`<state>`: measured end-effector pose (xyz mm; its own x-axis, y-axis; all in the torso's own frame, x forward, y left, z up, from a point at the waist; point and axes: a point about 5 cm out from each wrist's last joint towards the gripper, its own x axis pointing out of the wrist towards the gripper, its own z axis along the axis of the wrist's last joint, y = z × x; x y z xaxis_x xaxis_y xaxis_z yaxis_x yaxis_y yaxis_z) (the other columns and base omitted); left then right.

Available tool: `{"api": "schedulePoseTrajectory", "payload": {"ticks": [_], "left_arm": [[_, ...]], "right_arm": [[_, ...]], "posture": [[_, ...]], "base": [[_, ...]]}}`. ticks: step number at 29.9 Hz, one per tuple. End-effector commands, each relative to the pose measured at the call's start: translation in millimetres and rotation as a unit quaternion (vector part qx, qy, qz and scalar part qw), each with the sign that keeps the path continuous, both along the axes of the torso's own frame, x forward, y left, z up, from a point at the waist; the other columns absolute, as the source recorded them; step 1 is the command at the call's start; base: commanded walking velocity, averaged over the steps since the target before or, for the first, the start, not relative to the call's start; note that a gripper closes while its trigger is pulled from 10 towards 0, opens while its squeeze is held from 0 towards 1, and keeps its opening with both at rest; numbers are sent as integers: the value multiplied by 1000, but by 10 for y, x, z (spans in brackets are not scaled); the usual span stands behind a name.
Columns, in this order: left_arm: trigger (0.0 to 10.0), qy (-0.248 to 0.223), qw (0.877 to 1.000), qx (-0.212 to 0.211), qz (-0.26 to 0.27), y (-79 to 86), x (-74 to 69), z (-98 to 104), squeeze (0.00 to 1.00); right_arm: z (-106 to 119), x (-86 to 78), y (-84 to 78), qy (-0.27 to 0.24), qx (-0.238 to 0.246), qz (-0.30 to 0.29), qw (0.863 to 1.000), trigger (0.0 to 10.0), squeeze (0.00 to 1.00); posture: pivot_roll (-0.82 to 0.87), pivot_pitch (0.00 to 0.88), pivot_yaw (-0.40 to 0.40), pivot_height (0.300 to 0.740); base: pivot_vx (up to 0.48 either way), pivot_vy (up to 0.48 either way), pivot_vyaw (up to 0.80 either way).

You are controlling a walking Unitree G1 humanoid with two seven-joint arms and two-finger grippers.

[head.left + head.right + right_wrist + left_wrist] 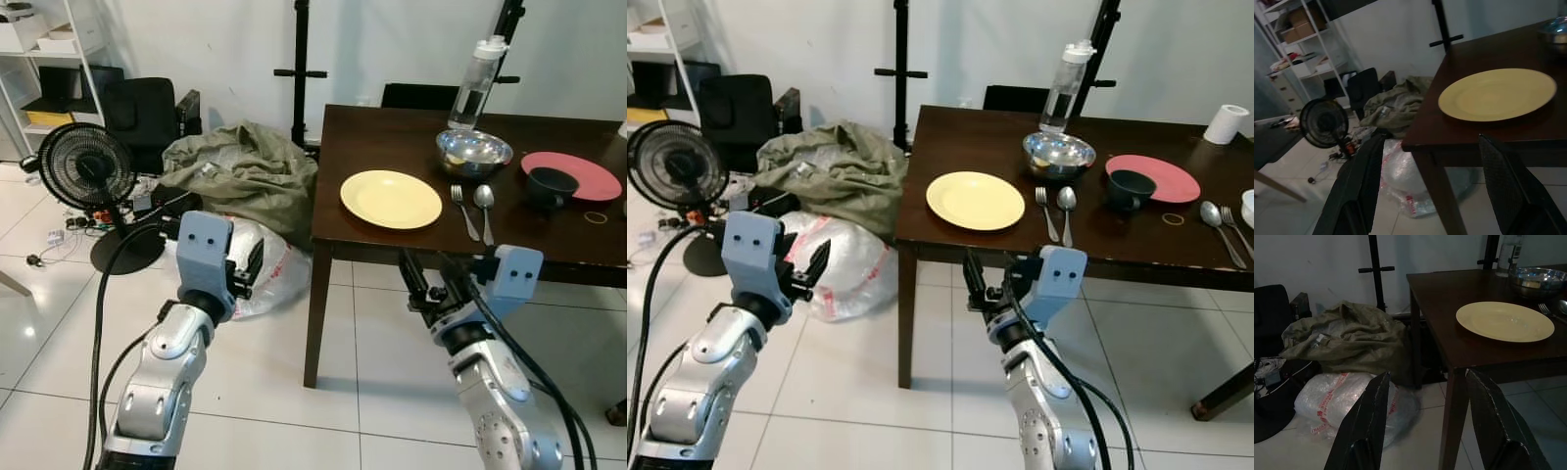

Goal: Setting the table

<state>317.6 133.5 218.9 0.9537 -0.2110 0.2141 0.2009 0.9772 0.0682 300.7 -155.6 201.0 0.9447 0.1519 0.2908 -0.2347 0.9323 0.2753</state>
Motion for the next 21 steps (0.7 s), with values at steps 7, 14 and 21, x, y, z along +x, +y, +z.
{"api": "schedulePoseTrajectory", "payload": {"ticks": [7,14,21], "left_arm": [[10000,26,1000,-2,6,18,0,-104,0],[10000,36,999,-5,21,37,3,-151,0],[10000,35,999,-2,38,59,29,-149,0]], "right_arm": [[-52,-22,-3,11,-1,2,1000,10000,0],[-54,-21,-11,12,-1,2,1000,10000,0],[-53,-20,-10,11,-3,5,1000,10000,0]], "posture": [[92,92,64,740],[92,95,62,740],[92,94,61,740]], "base": [[0,0,795],[0,0,789],[0,0,788]]}}
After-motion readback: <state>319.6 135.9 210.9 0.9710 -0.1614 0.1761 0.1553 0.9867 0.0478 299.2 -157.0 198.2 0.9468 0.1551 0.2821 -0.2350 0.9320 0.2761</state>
